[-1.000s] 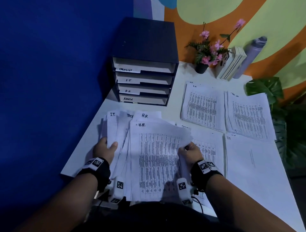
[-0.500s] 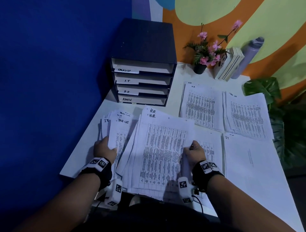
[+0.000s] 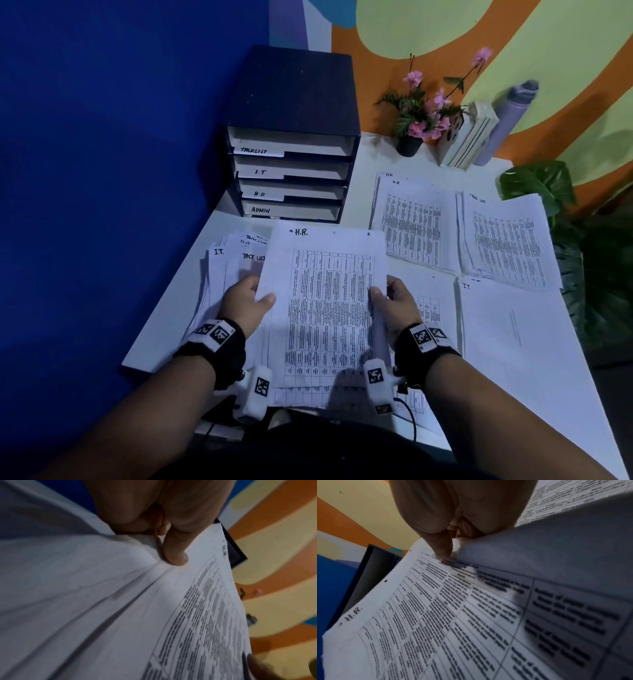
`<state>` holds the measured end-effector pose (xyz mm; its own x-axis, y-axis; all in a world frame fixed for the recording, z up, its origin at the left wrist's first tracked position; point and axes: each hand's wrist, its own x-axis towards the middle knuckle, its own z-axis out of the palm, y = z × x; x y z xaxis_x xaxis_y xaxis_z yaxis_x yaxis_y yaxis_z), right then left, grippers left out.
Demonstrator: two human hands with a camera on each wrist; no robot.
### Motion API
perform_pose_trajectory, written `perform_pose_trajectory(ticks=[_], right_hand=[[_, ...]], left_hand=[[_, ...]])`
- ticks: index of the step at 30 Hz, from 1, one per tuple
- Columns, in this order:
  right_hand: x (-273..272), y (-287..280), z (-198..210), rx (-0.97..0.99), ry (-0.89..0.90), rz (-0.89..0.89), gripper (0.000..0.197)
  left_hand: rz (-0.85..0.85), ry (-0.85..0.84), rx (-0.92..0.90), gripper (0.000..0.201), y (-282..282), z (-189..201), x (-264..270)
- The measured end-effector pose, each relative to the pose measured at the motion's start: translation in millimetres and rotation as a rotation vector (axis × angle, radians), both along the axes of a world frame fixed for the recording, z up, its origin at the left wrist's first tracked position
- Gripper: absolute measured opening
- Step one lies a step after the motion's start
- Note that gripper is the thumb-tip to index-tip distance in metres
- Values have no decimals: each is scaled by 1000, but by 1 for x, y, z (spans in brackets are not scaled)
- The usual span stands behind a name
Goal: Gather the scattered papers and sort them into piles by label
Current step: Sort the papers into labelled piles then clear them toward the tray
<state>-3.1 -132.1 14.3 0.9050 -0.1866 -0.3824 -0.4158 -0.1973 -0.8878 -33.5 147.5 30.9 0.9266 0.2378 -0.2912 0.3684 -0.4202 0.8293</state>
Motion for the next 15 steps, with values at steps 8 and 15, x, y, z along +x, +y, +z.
perform_pose_trajectory(ticks=[8,15], right_hand=[[-8,-10,-12,-18,110,-44,16],[-6,-22,-20,8,94,-76,17]], left_hand=[[178,22,-40,19,9,-6,-6],[239,64,-51,15,20,-20,-5]])
